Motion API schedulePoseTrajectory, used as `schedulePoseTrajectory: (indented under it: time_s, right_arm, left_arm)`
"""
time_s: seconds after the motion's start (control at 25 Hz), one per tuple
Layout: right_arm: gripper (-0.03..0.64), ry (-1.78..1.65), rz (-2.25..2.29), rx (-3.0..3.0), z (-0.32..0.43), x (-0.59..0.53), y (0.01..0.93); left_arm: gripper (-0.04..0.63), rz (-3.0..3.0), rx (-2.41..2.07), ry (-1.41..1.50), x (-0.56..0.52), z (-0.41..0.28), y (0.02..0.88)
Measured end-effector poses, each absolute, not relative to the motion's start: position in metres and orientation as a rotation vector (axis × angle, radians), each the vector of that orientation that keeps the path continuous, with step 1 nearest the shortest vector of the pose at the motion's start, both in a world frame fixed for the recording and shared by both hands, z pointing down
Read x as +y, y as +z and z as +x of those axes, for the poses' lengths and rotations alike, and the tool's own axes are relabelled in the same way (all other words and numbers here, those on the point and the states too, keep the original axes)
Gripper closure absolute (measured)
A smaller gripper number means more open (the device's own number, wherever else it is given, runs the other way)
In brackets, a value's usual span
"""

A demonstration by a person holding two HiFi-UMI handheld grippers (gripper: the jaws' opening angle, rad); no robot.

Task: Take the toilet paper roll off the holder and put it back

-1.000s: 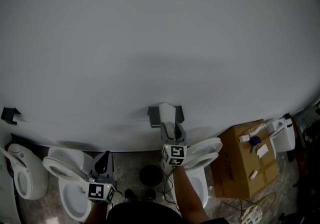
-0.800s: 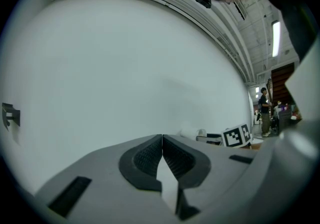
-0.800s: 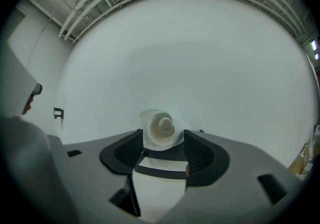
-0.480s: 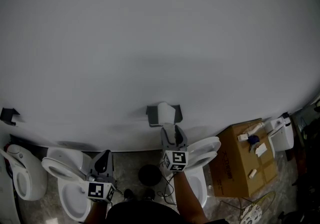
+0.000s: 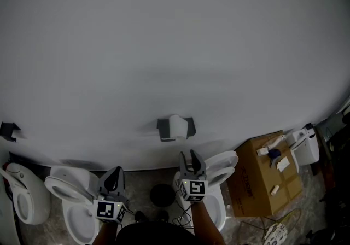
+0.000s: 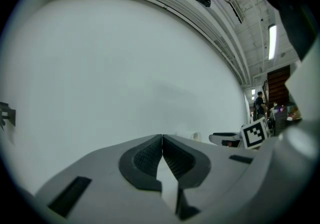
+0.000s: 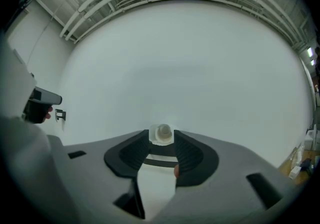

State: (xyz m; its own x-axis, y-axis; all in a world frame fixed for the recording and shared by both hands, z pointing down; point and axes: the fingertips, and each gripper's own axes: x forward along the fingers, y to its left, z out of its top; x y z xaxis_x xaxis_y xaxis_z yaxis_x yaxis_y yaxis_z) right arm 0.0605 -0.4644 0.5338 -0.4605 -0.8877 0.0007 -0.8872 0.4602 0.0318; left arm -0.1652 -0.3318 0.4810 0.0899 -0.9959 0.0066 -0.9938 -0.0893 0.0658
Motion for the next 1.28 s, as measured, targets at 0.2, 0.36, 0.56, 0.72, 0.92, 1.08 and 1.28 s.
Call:
schedulePoseTrajectory:
  time_s: [0.2,0.36,0.56,0.72,0.92,1.08,1.28]
  right_arm:
    - [0.53,-0.008,1.663,-2.66,0.073,-0.443,0.535]
    - [0.568,-0.022,1.668,-2.642,0.081,-0.429,0.532]
    - [0.612,-0.063,1.661,-2.651,0.088,-0.414,0.518]
    - [0.612,-0.098,1.703,-2.671,0.095,-0.407,0.502]
    - [0.614,-0.101,1.728,-2.685,0.095,-0.398,0.492]
    - [0.614,-0.119,1.738,-2.674,0.097,-0.392,0.49]
    - [0.614,-0.146,1.755,-2.665,0.102,-0.392,0.489]
  left_arm:
    - [0.592,2.294,-2.073,-0.074,-0.33,-0.163,0.479]
    - [0.592,2.298,-2.064,-0.08,-0.329,-0.161,0.479]
    - [0.592,2.306,-2.068,-0.101,-0.327,-0.161,0.472]
    - [0.592,2.303,-2.081,-0.109,-0.326,-0.165,0.469]
    - [0.592,2.296,-2.086,-0.107,-0.322,-0.167,0.472]
    - [0.592,2.289,-2.09,-0.109,-0.319,-0.169,0.474]
    - [0.592,2.293,-2.093,-0.116,-0.318,-0.17,0.472]
